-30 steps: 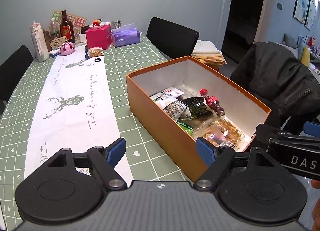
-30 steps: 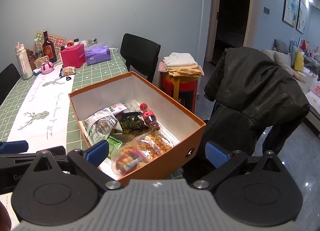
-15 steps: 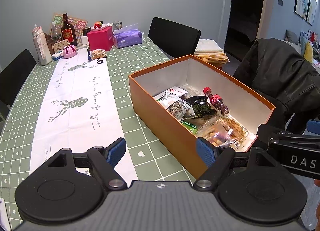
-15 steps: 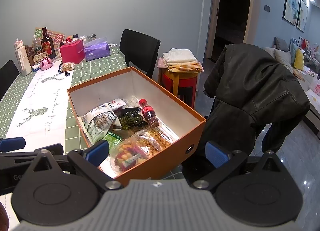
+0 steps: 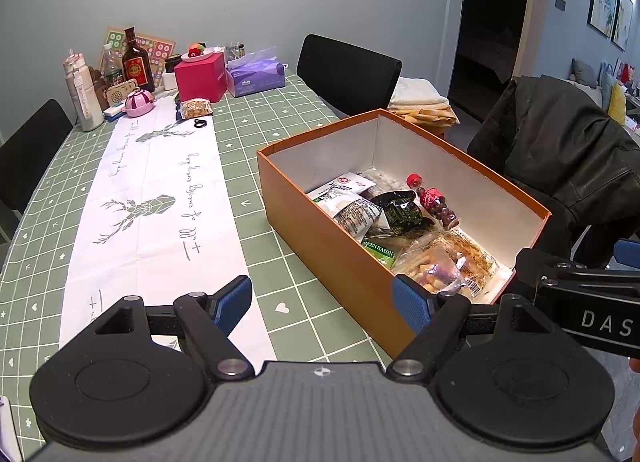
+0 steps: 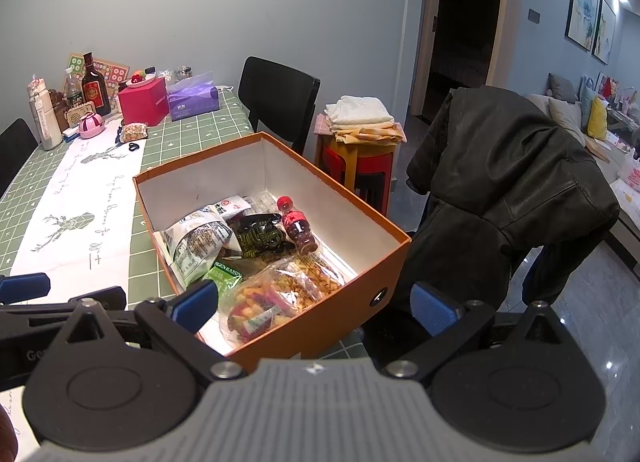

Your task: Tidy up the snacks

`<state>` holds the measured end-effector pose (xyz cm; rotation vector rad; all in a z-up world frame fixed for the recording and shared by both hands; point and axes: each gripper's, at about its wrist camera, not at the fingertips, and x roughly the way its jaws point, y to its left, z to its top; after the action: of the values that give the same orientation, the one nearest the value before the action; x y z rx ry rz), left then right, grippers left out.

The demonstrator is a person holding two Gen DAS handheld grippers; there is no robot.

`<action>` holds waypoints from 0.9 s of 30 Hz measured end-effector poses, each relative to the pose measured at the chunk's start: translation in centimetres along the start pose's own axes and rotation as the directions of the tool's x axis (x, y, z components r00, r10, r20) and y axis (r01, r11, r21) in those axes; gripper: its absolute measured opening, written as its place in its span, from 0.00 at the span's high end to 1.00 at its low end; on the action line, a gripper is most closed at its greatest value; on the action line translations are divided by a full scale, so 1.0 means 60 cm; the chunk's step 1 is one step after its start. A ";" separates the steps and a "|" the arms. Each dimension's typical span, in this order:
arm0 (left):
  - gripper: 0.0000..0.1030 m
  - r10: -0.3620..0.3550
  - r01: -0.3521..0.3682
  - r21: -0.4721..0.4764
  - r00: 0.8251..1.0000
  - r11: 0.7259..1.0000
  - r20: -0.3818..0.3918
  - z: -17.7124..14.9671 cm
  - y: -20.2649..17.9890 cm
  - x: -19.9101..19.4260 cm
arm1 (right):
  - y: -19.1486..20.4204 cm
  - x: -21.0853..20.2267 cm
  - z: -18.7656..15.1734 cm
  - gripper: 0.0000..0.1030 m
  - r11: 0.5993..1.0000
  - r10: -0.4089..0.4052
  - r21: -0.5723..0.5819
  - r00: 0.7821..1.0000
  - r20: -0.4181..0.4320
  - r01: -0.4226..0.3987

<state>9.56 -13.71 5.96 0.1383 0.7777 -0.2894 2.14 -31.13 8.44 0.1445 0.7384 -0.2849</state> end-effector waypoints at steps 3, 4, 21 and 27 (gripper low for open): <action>0.09 0.001 -0.001 0.000 1.000 1.000 0.000 0.001 0.000 0.000 | 0.000 0.000 0.000 0.03 1.000 0.000 0.000 1.000 0.000 0.000; 0.10 0.001 -0.001 0.001 1.000 1.000 0.001 0.001 0.000 0.000 | 0.000 0.000 0.000 0.03 1.000 0.000 0.000 1.000 0.000 0.000; 0.10 -0.003 0.003 -0.010 1.000 1.000 -0.007 -0.001 0.003 0.002 | -0.002 -0.001 -0.006 0.03 1.000 -0.010 -0.005 1.000 -0.002 0.010; 0.10 -0.002 0.001 -0.009 1.000 1.000 -0.007 -0.001 0.003 0.002 | -0.003 -0.001 -0.006 0.03 1.000 -0.010 -0.006 1.000 -0.003 0.010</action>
<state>9.67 -13.54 5.81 0.1303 0.7863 -0.2869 1.79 -31.20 8.23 0.1357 0.7430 -0.2921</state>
